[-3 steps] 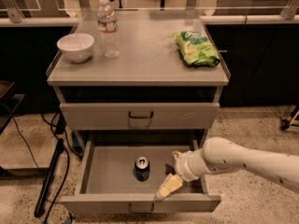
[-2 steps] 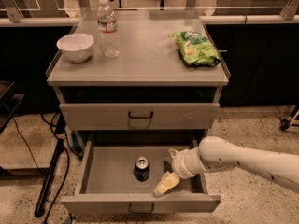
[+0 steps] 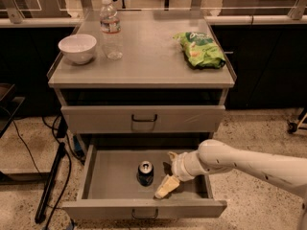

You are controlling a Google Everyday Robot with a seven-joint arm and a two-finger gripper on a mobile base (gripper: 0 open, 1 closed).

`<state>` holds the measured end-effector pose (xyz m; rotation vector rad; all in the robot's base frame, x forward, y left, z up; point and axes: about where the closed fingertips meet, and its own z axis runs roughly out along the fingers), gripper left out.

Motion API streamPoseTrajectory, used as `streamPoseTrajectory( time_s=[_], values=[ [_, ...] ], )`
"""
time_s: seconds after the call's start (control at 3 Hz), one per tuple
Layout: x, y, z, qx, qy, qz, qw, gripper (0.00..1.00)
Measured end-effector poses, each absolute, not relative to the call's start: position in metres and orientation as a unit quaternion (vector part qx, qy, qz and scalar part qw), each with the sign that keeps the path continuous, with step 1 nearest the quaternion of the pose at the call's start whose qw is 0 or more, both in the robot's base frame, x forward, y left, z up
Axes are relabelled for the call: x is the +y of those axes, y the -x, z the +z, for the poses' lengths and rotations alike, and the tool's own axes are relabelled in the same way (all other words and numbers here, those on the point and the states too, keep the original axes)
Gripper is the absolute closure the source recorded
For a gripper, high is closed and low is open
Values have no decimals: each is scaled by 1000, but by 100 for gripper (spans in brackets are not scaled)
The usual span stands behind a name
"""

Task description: Pick pepsi can from middle drawer and place on counter

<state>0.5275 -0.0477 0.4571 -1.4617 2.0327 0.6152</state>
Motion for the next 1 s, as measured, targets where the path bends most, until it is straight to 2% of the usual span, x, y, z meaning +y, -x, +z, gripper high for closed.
streamPoseTrajectory(
  time_s=[1.0],
  values=[
    [-38,-557,424,739,556,257,279,0]
  ],
)
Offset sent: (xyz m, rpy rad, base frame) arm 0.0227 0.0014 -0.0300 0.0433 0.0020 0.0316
